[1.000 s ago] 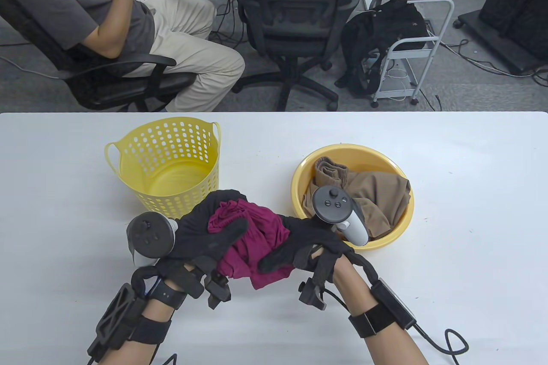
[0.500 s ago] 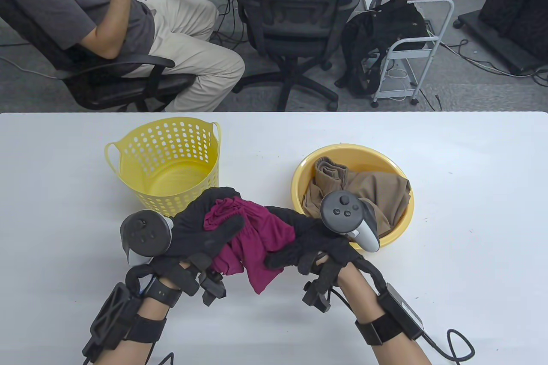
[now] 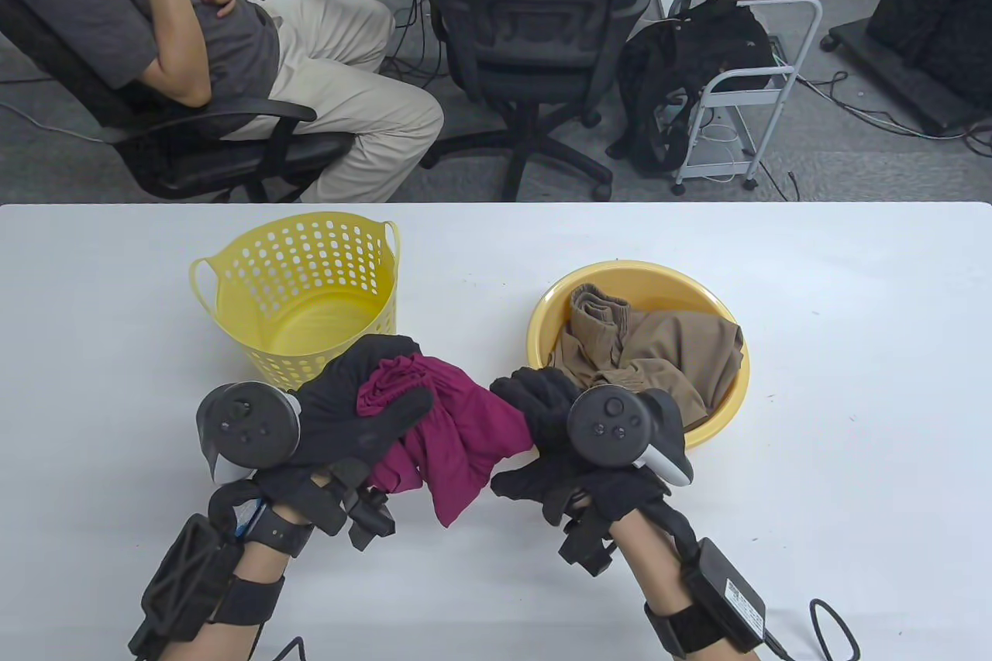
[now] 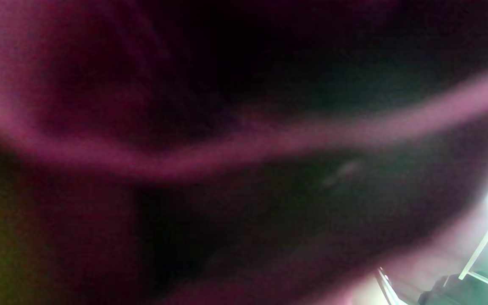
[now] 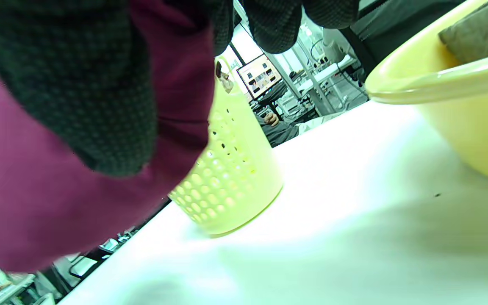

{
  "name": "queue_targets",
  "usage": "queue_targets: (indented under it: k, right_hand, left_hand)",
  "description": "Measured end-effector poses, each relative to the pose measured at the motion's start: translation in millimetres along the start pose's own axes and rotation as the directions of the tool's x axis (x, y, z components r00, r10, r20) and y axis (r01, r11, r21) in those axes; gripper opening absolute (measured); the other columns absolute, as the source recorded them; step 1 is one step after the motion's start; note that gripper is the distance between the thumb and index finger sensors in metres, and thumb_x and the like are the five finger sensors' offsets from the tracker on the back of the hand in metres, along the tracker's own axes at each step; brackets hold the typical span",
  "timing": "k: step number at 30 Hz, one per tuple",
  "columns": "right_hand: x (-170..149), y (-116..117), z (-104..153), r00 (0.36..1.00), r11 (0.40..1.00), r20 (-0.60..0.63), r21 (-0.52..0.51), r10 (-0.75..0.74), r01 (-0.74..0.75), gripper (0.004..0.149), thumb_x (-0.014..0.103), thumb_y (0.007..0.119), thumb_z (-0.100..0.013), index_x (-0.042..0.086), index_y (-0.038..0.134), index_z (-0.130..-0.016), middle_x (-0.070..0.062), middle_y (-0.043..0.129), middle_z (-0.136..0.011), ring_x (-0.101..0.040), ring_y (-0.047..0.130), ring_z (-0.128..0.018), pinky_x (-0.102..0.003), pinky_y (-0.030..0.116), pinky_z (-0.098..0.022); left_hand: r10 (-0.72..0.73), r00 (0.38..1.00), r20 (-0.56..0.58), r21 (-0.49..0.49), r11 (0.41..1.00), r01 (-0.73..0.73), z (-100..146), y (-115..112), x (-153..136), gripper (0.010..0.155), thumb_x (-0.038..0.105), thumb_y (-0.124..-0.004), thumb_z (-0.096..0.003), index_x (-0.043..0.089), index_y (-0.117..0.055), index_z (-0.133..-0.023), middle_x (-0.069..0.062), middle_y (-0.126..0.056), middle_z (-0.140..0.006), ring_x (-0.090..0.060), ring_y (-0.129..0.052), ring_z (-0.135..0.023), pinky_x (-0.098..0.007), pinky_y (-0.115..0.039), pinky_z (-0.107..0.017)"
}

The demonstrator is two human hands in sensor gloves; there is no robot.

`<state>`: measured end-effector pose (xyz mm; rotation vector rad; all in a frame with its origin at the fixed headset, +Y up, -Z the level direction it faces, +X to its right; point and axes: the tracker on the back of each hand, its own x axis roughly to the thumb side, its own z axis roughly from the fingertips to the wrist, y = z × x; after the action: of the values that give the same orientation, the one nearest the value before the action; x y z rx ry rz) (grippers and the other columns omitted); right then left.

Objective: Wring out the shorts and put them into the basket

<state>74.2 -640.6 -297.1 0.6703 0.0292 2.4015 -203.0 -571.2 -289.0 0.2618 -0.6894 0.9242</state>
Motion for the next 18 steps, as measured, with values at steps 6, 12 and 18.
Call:
queue_targets:
  k: [6,12,18]
  right_hand:
    - [-7,6,8,0.991,0.990,-0.007,-0.024,0.136,-0.136,0.100,0.057,0.099,-0.037,0.014,0.048,-0.111,-0.027,0.041,-0.113,-0.058,0.034,-0.103,-0.079,0.035,-0.066]
    - [-13,14,14,0.971,0.971,-0.024,-0.029,0.237,-0.237,0.100,0.063,0.093,-0.038,0.014,0.046,-0.112,-0.028,0.037,-0.113,-0.058,0.027,-0.103,-0.080,0.029,-0.065]
    - [-18,23,18,0.948,0.949,-0.043,-0.025,0.314,-0.316,0.103,0.072,0.085,-0.039,0.015,0.042,-0.113,-0.028,0.032,-0.114,-0.057,0.021,-0.103,-0.080,0.024,-0.064]
  left_hand:
    - [-0.036,0.999,-0.007,0.021,0.999,0.036,0,11,4,0.059,0.056,-0.078,-0.0551,0.024,-0.059,-0.101,-0.017,-0.075,-0.099,-0.042,-0.088,-0.078,-0.067,-0.062,-0.066]
    - [-0.058,0.998,-0.021,0.047,0.997,0.059,-4,24,6,0.059,0.055,-0.078,-0.0553,0.024,-0.058,-0.101,-0.017,-0.073,-0.101,-0.043,-0.086,-0.080,-0.067,-0.061,-0.067]
    - [-0.098,0.995,-0.026,0.066,0.993,0.099,-14,38,13,0.059,0.054,-0.077,-0.0555,0.025,-0.056,-0.102,-0.017,-0.071,-0.103,-0.044,-0.084,-0.082,-0.067,-0.061,-0.067]
